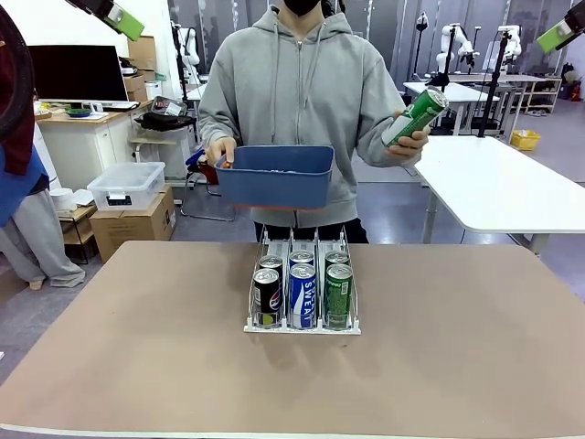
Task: Fill the beverage cans into the dispenser.
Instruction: Pick up the Sprite handed by the human.
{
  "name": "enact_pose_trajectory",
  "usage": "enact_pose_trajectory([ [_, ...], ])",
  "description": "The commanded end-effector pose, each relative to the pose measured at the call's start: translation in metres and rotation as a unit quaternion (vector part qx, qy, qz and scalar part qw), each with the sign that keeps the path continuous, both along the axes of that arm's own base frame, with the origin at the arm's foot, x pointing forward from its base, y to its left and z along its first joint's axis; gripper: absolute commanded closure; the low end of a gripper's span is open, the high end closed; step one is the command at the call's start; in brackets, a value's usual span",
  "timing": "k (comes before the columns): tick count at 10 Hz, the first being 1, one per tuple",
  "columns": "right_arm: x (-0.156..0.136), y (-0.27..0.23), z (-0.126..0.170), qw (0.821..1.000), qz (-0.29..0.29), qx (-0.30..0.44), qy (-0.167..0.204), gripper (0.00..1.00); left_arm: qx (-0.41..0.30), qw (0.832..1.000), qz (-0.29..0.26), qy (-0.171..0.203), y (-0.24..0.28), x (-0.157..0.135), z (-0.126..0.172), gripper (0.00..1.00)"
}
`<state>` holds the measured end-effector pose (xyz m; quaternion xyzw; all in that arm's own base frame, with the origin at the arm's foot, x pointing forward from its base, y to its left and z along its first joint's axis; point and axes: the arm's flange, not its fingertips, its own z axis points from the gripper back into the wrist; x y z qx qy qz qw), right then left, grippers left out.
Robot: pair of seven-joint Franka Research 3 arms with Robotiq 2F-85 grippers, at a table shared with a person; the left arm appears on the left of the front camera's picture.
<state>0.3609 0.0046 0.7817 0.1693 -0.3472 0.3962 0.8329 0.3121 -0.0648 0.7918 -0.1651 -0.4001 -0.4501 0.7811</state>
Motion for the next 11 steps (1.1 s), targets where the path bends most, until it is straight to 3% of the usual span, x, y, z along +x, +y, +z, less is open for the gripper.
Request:
enact_pose_trajectory([
  [1,0.0,0.0,-0.001,1.0,0.002,0.0,0.003,0.0,0.001,1.0,0.004,-0.001,0.001,0.0,0.0,0.0],
  [10,0.0,0.0,0.0,1.0,0.0,0.0,0.0,0.0,0.001,1.0,0.004,-0.001,0.001,0.0,0.0,0.0],
  [11,0.012,0.007,-0.004,1.0,-0.006,0.007,0.001,0.0,0.001,1.0,0.004,-0.001,0.001,0.0,0.0,0.0],
])
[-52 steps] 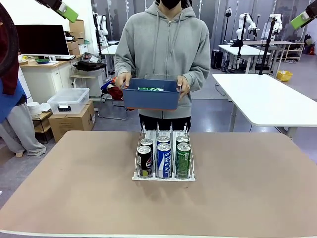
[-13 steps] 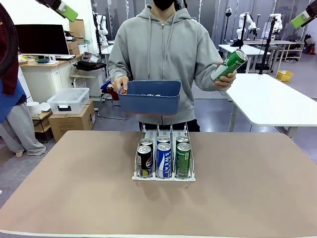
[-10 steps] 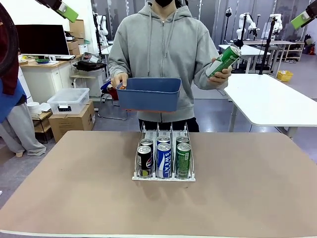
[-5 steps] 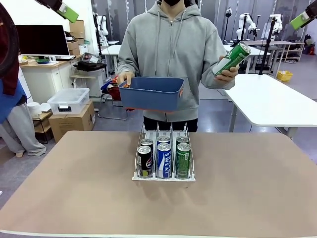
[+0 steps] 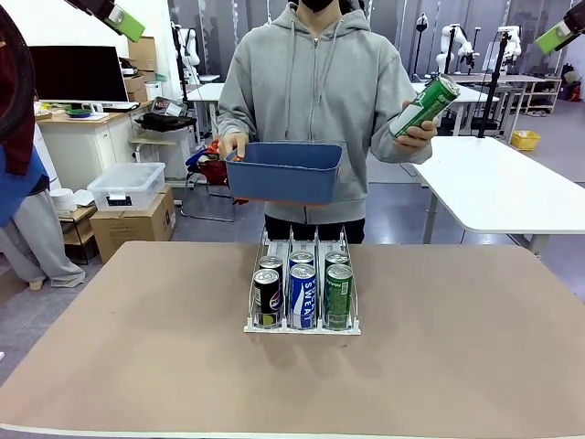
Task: Fill the beverage cans into the dispenser.
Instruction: Pick up the Sprite handed by the human.
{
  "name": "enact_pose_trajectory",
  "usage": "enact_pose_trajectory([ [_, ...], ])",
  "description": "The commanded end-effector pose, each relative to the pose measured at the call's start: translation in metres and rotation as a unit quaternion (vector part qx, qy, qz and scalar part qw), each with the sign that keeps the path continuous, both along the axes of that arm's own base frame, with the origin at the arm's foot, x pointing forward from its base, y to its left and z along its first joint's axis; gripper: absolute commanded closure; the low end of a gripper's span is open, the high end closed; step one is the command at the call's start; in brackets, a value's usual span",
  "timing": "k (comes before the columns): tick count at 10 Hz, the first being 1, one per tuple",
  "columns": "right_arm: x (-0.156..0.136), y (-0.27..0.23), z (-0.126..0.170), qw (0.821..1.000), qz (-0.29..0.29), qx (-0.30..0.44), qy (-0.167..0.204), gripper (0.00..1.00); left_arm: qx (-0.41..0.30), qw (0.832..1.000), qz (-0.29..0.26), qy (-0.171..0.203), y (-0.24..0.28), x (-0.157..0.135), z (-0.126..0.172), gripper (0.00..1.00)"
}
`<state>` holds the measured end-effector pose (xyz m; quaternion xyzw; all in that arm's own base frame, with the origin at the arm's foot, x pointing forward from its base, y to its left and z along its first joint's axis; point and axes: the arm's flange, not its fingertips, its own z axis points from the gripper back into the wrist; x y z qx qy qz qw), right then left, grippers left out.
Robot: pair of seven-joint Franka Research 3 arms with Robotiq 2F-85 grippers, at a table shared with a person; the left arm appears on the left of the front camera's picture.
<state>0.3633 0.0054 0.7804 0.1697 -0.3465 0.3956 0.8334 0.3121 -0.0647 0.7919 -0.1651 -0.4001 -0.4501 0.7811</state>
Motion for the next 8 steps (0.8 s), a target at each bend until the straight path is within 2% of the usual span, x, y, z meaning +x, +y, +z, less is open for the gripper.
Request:
enact_pose_trajectory([
  [1,0.007,0.025,-0.011,0.999,-0.03,0.018,0.007,0.0,0.001,1.0,0.004,-0.001,0.001,0.0,0.0,0.0],
  [2,0.031,0.031,-0.014,1.0,-0.012,0.022,-0.005,0.0,0.001,1.0,0.004,-0.001,0.001,0.0,0.0,0.0],
  [3,0.042,0.028,-0.011,1.0,-0.013,0.01,-0.002,0.0,0.001,1.0,0.004,-0.001,0.001,0.0,0.0,0.0],
  [5,0.042,0.041,-0.02,1.0,-0.01,0.009,-0.007,0.0,0.001,1.0,0.004,-0.001,0.001,0.0,0.0,0.0],
  [8,0.074,0.06,-0.032,0.999,0.032,0.027,0.012,0.0,0.001,1.0,0.004,-0.001,0.001,0.0,0.0,0.0],
])
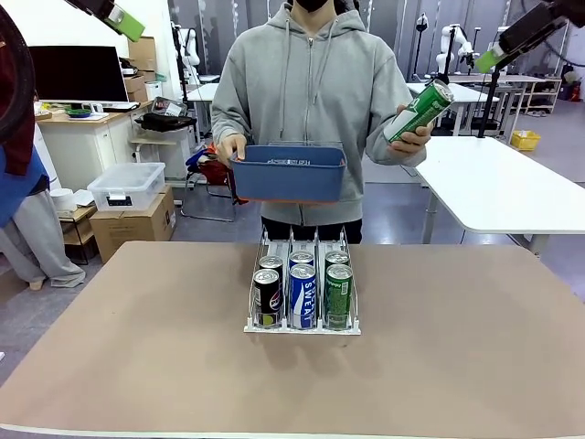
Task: Fill the beverage cans into the dispenser.
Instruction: Pick up the Sprite handed by the human.
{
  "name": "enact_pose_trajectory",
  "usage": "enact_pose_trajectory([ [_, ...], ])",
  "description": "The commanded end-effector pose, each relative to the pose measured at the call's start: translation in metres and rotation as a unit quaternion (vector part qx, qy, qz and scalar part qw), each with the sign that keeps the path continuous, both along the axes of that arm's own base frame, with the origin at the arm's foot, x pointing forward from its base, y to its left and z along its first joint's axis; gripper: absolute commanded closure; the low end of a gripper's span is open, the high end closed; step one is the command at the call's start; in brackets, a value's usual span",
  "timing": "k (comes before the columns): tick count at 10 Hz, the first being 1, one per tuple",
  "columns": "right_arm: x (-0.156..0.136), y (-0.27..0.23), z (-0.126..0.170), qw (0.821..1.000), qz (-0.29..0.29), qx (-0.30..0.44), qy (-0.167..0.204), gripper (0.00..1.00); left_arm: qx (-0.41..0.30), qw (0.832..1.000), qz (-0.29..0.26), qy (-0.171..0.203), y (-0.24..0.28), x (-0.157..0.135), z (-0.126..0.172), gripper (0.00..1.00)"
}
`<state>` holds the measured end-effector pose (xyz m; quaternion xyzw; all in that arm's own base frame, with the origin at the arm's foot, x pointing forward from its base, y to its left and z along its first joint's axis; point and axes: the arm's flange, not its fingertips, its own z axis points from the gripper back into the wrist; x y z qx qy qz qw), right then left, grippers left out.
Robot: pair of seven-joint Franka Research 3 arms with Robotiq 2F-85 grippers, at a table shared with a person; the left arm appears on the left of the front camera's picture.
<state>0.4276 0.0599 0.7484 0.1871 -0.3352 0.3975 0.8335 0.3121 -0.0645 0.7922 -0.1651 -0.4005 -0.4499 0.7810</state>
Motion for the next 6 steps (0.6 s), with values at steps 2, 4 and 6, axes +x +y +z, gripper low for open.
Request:
enact_pose_trajectory([
  [2,0.015,0.012,0.0,0.999,0.039,0.01,0.012,0.0,0.001,1.0,0.004,-0.001,0.001,0.0,0.0,0.0],
  [4,0.033,0.026,-0.006,0.999,0.038,0.004,0.002,0.0,0.001,1.0,0.004,-0.001,0.001,0.0,0.0,0.0],
  [6,0.038,0.031,-0.01,0.999,0.046,-0.002,0.014,0.0,0.001,1.0,0.004,-0.001,0.001,0.0,0.0,0.0],
])
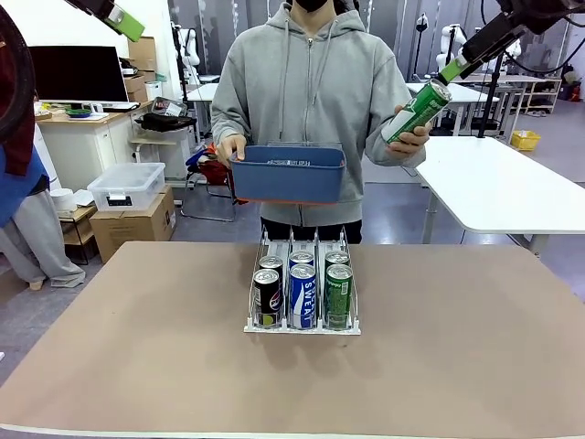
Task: Fill the beverage cans into the dispenser.
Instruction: Pick up the Sprite handed by the human.
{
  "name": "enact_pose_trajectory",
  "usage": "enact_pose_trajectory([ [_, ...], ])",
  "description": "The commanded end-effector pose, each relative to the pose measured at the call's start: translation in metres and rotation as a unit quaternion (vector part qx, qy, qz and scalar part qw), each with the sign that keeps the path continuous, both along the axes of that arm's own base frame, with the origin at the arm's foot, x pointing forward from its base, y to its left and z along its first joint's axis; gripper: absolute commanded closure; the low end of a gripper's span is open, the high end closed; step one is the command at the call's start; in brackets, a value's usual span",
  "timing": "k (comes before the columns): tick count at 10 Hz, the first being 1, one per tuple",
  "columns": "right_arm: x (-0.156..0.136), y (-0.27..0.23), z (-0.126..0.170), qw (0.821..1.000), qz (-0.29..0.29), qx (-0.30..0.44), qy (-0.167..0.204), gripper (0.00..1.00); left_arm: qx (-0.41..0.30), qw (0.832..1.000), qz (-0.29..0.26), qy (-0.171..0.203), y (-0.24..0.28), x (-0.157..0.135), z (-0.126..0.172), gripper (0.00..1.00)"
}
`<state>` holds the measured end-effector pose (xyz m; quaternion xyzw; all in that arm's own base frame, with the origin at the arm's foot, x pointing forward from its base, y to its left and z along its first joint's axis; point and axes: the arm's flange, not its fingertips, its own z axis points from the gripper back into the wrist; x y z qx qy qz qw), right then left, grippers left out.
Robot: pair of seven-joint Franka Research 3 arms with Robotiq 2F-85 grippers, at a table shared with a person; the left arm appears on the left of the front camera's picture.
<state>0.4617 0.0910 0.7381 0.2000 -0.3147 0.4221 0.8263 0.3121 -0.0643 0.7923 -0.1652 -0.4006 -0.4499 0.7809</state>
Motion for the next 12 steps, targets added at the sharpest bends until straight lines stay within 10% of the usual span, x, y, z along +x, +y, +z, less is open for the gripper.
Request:
enact_pose_trajectory([
  [1,0.001,-0.001,0.002,1.0,0.012,-0.012,0.009,0.0,0.001,1.0,0.004,-0.001,0.001,0.0,0.0,0.0],
  [12,0.036,0.009,-0.019,1.0,0.007,-0.014,-0.022,0.0,0.001,1.0,0.004,-0.001,0.001,0.0,0.0,0.0],
])
